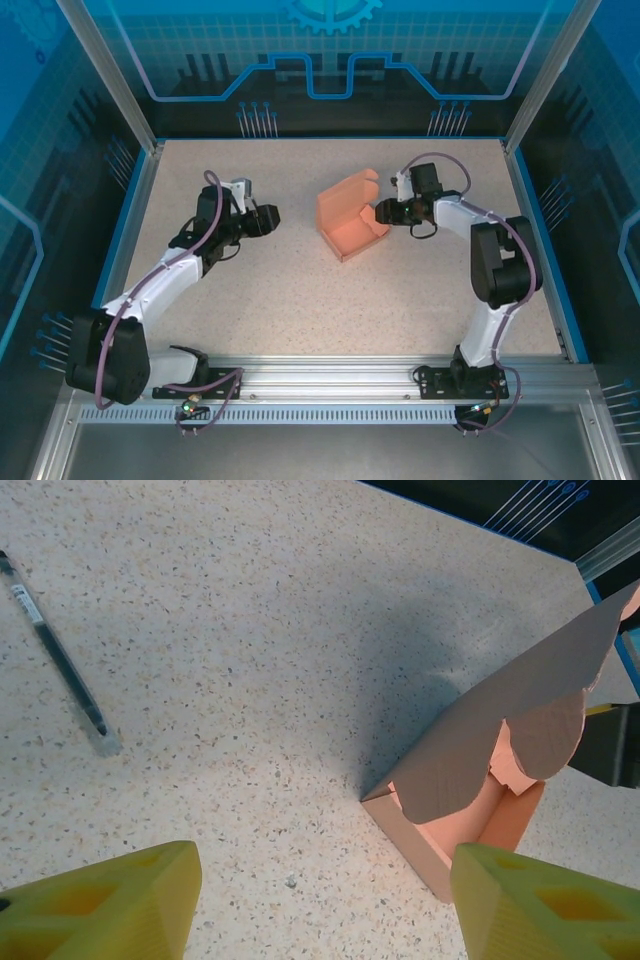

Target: Fold the paper box

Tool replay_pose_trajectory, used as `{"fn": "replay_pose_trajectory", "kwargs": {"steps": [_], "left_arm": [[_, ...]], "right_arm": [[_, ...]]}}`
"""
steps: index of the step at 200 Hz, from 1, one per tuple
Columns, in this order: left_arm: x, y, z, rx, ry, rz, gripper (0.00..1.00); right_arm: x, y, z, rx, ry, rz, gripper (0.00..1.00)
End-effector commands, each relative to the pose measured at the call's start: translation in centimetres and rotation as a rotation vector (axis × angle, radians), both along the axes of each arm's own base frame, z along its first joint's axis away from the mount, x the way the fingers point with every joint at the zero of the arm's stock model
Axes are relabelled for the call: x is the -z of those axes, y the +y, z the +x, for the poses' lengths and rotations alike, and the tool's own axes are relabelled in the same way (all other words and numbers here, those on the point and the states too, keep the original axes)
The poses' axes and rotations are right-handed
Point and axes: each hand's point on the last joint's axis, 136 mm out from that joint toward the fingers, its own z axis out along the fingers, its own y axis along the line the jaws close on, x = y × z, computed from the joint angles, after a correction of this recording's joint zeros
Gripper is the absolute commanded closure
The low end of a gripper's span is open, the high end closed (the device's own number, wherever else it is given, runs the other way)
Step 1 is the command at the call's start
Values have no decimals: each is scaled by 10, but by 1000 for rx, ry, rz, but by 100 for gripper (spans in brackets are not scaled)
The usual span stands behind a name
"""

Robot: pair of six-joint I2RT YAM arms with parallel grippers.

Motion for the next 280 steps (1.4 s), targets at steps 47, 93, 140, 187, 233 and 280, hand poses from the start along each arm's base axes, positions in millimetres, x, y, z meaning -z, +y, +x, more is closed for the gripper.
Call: {"fn": "replay_pose_trajectory", "kwargs": {"steps": [47, 93, 140, 187, 233, 280], "left_arm": [[-3, -9, -5, 33, -26, -42, 32], [-1, -12, -6, 44, -23, -43, 32], [1, -15, -6, 53, -20, -41, 32], [4, -17, -6, 60, -13, -39, 32], [3, -19, -7, 66, -15, -38, 32], [3, -21, -9, 74, -14, -35, 32]], "right_arm": [[12, 13, 2, -73, 51, -101, 71], [21, 17, -11, -89, 84, -162, 77], [24, 26, -22, -133, 107, -198, 78], [25, 30, -30, -158, 124, -227, 77], [26, 33, -38, -166, 124, -242, 75], [13, 33, -34, -165, 82, -225, 75]]}}
